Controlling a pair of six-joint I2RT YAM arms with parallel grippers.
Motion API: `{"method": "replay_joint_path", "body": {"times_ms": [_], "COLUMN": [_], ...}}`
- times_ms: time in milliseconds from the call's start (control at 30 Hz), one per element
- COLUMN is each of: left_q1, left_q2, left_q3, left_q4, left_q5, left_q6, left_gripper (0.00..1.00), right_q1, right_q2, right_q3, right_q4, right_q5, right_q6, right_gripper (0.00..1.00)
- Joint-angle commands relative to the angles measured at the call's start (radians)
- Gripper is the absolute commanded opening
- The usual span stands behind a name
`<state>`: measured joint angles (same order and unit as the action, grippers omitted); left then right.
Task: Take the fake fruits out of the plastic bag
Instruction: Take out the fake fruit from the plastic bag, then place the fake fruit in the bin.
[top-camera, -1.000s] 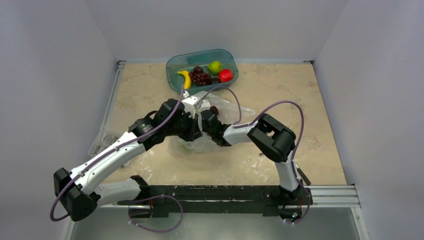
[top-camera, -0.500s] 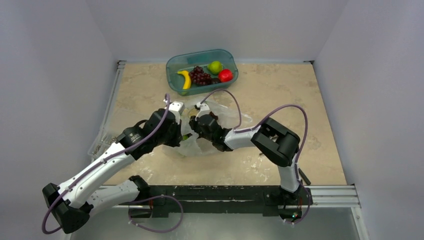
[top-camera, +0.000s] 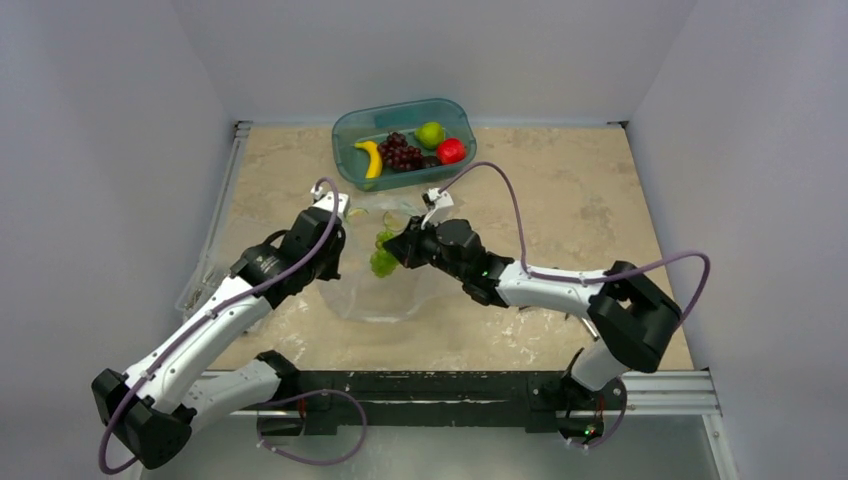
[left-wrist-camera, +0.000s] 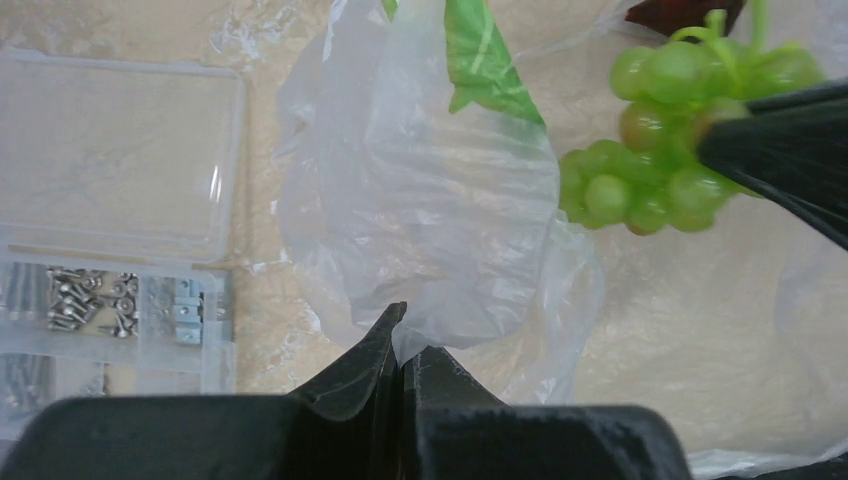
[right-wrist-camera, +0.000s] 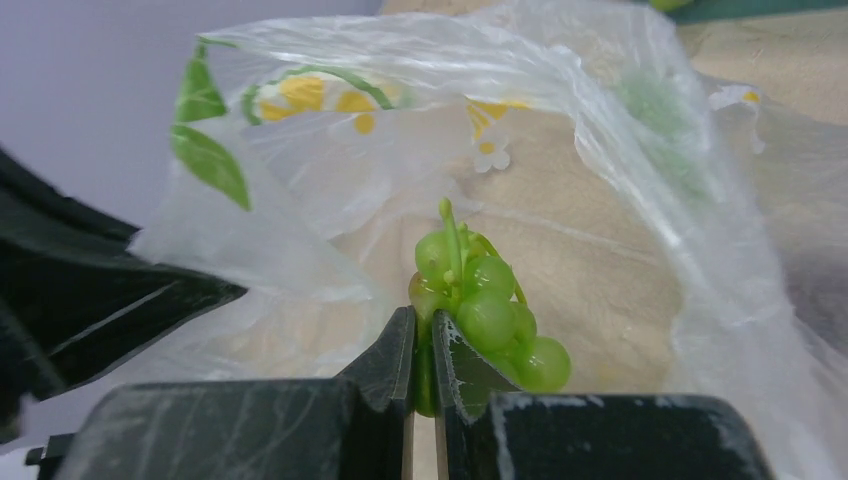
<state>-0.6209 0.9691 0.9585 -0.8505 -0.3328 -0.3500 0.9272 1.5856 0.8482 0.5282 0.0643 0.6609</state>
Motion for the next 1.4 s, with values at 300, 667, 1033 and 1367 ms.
{"method": "replay_joint_path", "body": {"times_ms": [300,667,1033,1367], "left_q1": [0.080,0.081,0.079,0.079], "left_q2": [0.139,0.168,0.164,0.122], "left_q3": [-0.021,-0.020,-0.019,-0.017], "left_q4": [0.099,0.061,0.064,0.076], "left_q5": [-0.059,-0.102,-0.082,-0.056], "left_q6": [0.164,0.167,0.170,0.172], "left_gripper": [0.00,0.00,0.00,0.00], "right_q1": [-0.026,-0.267,-0.390,-0.318], "right_q2": [-0.278,0.010,0.772,0.342], "right_q3": [0.233,0.538,1.511,0.984], "right_q4": [-0.294,-0.165,-0.467,-0.505], "right_q5": [0.137,0.111,0.173,0.191], "right_q6": [-0.205,-0.212,-0.282,-0.357], "right_gripper": [0.00,0.00,0.50,0.71]}}
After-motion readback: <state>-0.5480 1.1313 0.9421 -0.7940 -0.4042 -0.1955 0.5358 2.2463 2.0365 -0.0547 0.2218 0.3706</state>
